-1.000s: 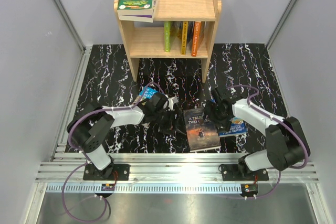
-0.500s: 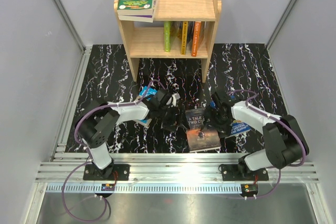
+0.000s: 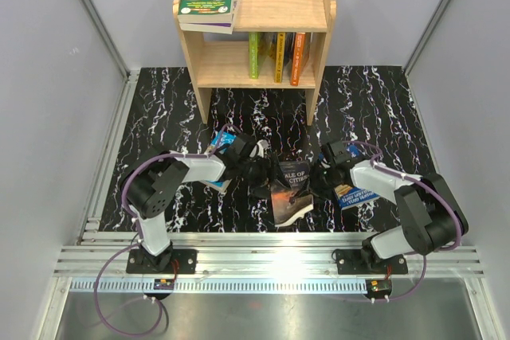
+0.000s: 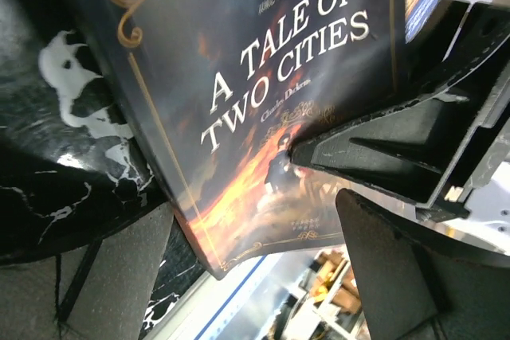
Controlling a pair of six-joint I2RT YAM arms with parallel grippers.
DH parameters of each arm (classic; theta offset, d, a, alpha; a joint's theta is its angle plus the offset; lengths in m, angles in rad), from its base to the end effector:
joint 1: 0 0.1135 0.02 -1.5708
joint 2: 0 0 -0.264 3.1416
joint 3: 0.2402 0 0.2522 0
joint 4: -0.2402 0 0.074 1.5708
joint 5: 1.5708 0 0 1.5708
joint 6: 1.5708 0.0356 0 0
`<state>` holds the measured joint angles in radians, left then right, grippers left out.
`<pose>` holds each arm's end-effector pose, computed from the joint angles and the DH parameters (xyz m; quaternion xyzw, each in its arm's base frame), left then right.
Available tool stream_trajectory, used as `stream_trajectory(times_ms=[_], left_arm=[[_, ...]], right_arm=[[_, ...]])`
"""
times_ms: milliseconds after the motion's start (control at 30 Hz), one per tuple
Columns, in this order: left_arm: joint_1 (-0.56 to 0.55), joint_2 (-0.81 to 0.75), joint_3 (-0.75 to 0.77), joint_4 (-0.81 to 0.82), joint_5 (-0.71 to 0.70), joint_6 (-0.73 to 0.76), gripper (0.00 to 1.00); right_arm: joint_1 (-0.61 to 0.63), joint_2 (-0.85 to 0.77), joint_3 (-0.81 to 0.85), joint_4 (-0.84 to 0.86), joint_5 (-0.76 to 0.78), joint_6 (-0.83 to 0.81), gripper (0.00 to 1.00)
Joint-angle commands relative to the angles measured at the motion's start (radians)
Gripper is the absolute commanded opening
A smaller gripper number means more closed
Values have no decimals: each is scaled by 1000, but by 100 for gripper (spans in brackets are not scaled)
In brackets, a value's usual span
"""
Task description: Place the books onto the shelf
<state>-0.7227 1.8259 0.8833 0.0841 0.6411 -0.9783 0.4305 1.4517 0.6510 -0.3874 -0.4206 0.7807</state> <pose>0.2455 -0.2449 0.1284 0.0044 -0.8963 0.4435 0.0037 0.2139 0.1142 0.1428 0.1282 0.9524 0.2744 0.0363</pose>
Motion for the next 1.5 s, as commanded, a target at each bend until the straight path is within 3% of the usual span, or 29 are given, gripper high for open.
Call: stream_trajectory(times_ms=[0,33,100,300,433,767,967,1000,1033,1133,1233,1267,1300,1333,1367,1400,1467], left_arm=[[-53,59,-24,195,17,-80,93],[-52,58,-21,191,15,-80,93],[-53,49,-17,175,19,-73,93],[-21,-9,-59,112,2,-2,92],[37,-65,-138,183,5,-37,92],[111,-168,-161,289,25,-102,83],[158,-263,-193,469,71,-174,42],[163,-272,-191,476,75,-180,37],[163,-281,-181,482,84,-184,23],[164,-321,-137,454,106,-154,3],[164,-367,-103,372,111,-96,0],[166,-401,-74,280,88,-68,0],[164,-421,-54,216,66,20,0],[163,-436,-29,141,43,76,0],[161,-463,32,-9,-1,129,0],[161,-474,57,-70,-20,218,0],[160,-503,129,-223,-67,292,0]], right_arm=[[89,41,-7,378,-191,92,23],[90,33,-10,378,-191,91,10],[91,18,-11,340,-182,78,0],[91,-117,44,159,-126,42,0],[90,-214,123,99,-113,60,0],[88,-226,162,127,-161,117,0],[90,-254,107,166,-167,135,0],[88,-258,101,170,-168,138,0],[90,-263,89,180,-167,144,0],[90,-269,73,193,-165,155,0],[91,-272,82,182,-165,149,18],[90,-272,87,173,-162,144,53],[90,-277,93,159,-150,140,70],[90,-278,107,124,-141,125,81],[90,-278,116,105,-135,114,86],[90,-287,124,85,-115,103,94],[90,-295,144,29,-80,72,100]])
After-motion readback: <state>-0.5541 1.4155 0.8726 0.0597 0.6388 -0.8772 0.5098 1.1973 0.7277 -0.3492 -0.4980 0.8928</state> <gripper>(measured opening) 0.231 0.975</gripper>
